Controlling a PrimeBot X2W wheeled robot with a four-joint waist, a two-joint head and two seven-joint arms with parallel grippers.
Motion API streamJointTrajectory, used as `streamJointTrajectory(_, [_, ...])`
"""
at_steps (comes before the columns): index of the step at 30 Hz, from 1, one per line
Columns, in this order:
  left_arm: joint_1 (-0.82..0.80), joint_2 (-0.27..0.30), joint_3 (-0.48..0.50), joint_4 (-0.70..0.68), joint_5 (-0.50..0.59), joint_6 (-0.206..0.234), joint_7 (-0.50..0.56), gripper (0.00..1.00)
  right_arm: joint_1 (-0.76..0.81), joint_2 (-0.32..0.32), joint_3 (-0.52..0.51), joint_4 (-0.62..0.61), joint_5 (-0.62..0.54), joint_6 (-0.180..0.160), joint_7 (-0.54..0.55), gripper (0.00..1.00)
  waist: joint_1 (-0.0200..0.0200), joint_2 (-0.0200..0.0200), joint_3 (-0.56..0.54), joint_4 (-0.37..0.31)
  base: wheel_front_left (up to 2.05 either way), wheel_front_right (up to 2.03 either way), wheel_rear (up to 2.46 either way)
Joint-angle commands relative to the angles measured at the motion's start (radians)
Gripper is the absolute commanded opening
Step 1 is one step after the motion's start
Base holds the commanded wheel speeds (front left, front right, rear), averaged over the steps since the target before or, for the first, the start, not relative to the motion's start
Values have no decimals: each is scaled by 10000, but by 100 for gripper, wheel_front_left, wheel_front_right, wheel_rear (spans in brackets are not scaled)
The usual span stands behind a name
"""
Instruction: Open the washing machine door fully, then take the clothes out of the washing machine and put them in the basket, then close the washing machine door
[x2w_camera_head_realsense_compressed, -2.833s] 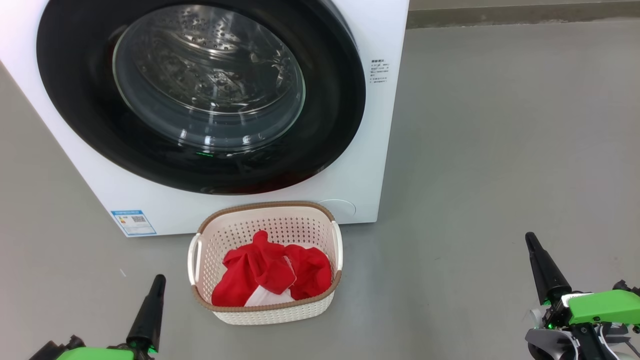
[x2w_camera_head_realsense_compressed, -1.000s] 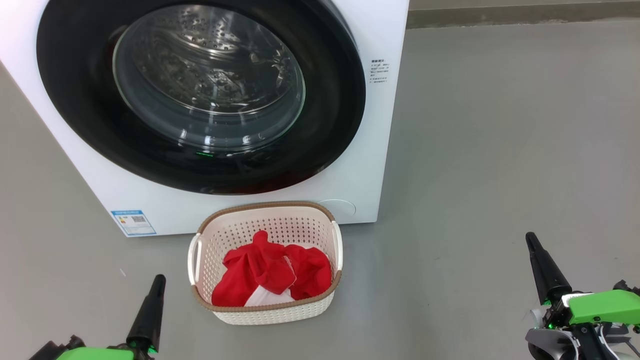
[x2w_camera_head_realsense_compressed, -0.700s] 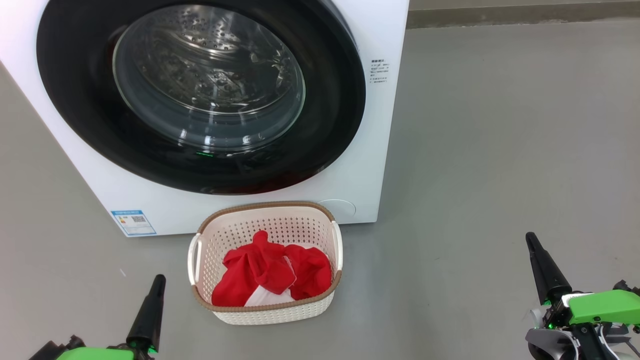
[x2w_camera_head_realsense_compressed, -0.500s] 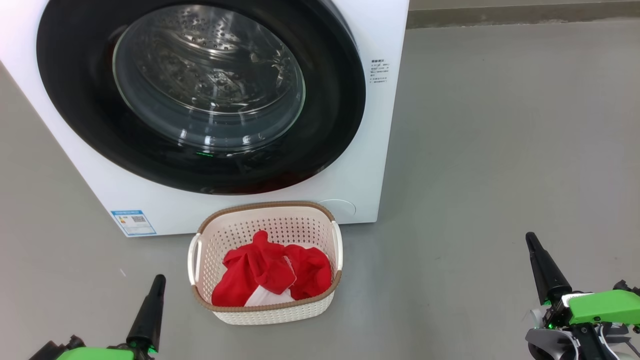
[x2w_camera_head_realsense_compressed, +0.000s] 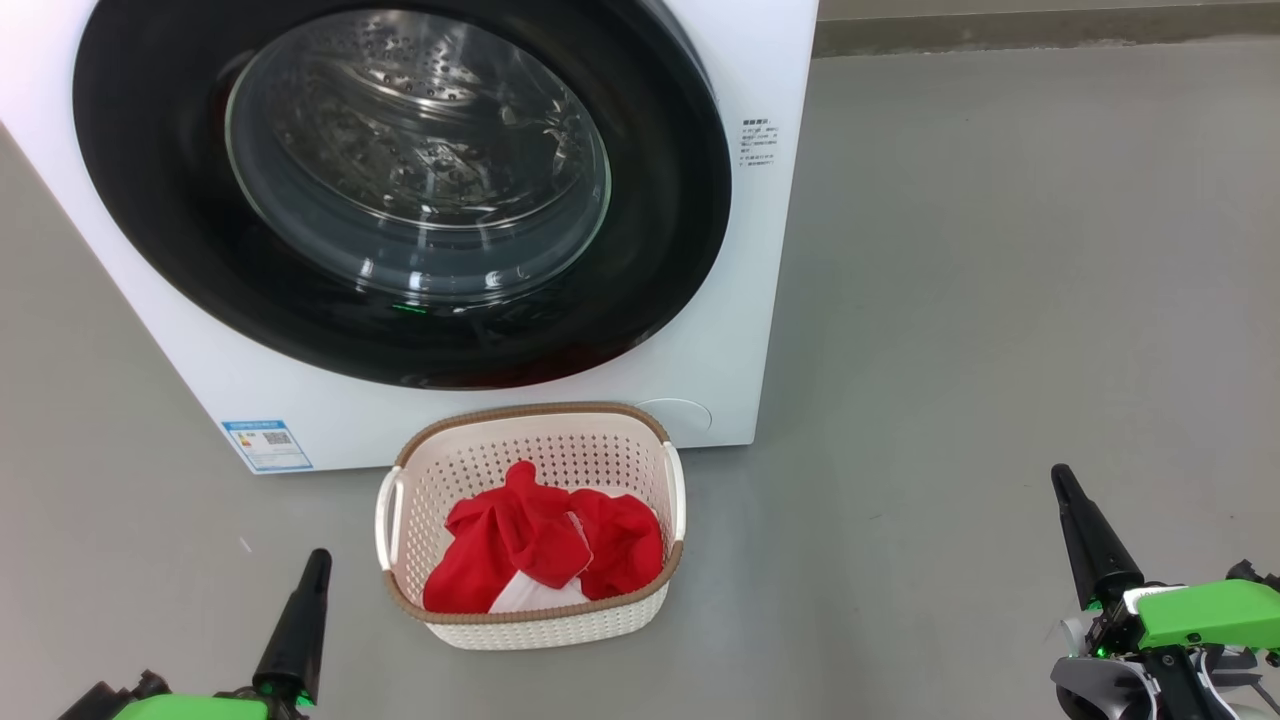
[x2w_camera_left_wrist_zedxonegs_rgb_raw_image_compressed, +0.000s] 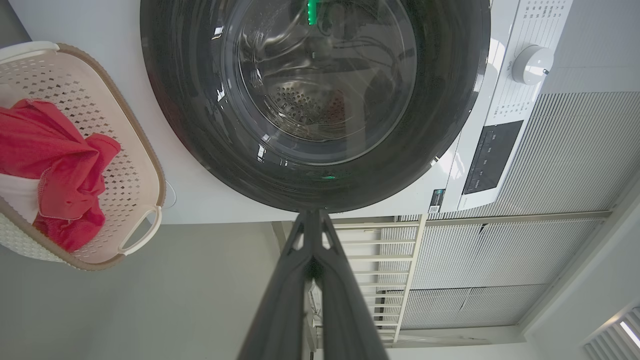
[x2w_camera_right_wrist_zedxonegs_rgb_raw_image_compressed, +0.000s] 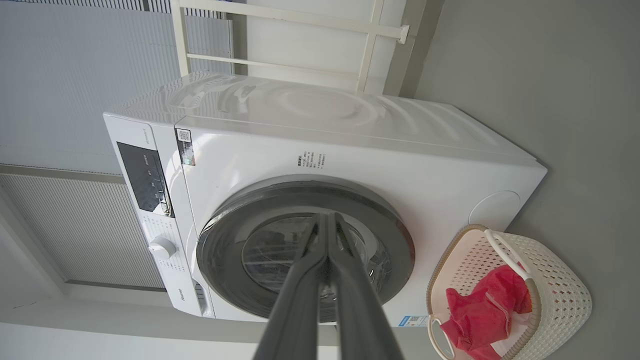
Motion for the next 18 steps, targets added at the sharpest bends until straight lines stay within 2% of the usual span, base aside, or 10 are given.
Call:
streamJointTrajectory(1, [-398, 106, 350, -208, -69, -73, 45, 0, -426, -151, 189, -255, 46, -7, 68, 0, 0, 0, 0, 0, 0, 0, 0])
streamJointTrajectory(18, [-398, 106, 349, -208, -70, -73, 44, 0, -426, -151, 192, -255, 49, -7, 65, 0, 0, 0, 0, 0, 0, 0, 0])
